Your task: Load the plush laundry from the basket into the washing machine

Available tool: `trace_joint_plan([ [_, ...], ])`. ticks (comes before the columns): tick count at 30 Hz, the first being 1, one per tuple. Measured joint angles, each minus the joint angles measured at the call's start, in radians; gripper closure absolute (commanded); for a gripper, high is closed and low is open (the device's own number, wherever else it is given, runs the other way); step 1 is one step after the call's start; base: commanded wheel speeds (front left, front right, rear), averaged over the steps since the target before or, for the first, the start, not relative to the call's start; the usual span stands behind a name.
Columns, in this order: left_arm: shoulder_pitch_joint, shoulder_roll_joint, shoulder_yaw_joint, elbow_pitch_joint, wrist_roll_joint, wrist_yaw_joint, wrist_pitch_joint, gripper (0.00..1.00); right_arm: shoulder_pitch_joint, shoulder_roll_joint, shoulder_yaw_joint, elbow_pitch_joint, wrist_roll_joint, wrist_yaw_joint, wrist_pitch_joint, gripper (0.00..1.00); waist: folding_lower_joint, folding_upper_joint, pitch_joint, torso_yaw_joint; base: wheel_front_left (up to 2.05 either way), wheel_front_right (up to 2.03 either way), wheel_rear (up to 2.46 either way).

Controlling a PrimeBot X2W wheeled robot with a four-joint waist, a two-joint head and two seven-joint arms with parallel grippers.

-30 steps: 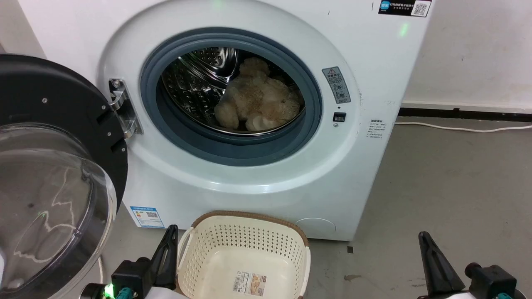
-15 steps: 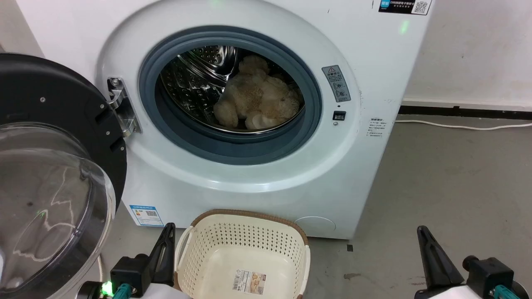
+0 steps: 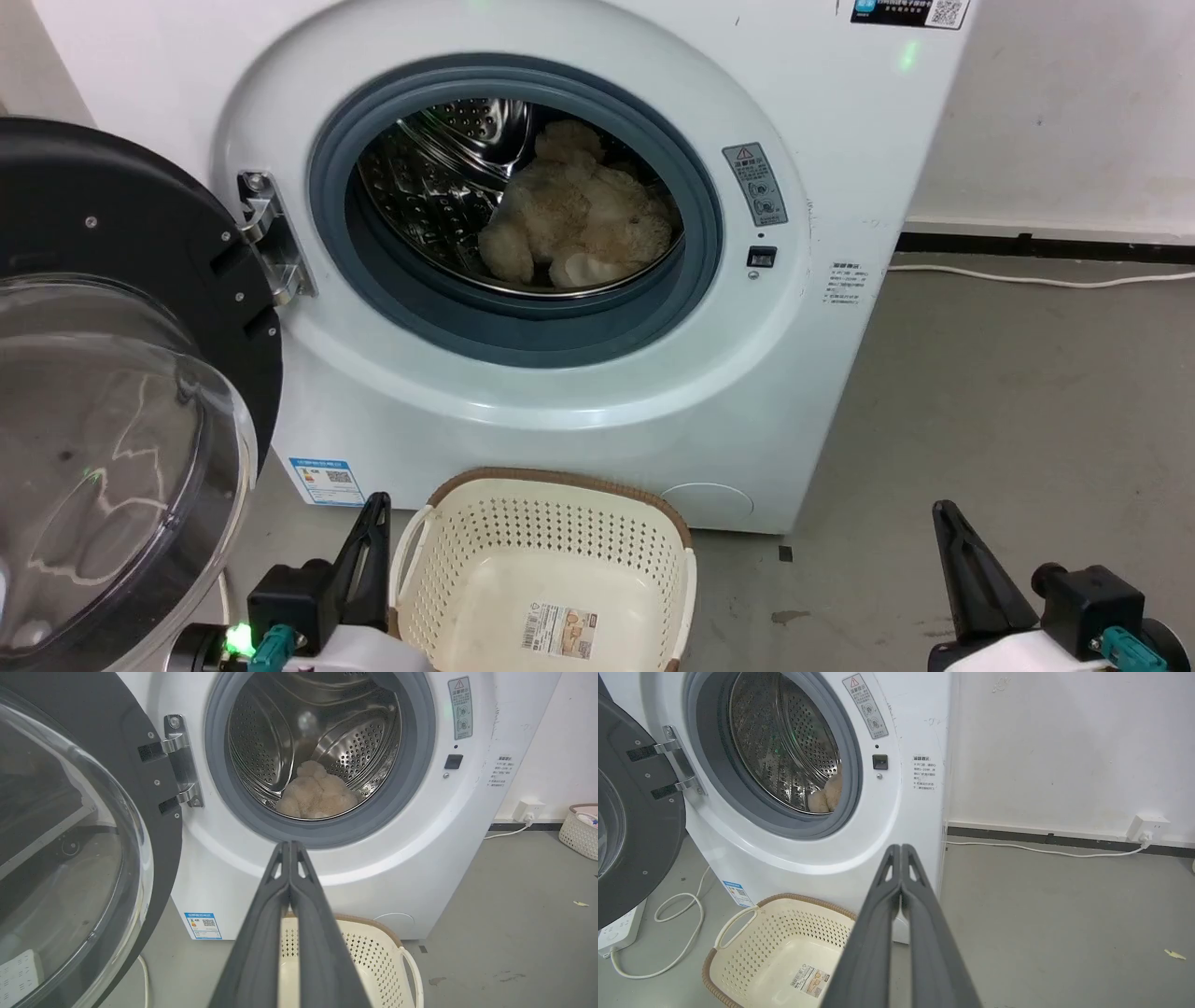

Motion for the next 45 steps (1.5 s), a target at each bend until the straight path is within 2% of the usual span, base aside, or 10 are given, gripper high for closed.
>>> trace_joint_plan([
  [45, -0.025, -0.031, 0.053, -0.031, 0.061, 0.000, 0.089, 1.00, -0.052, 0.000, 0.003, -0.021, -0.066, 0.000, 0.089, 1.00, -0.0001, 0.0000, 0.020, -0.004, 0.00, 0.00, 0.00],
])
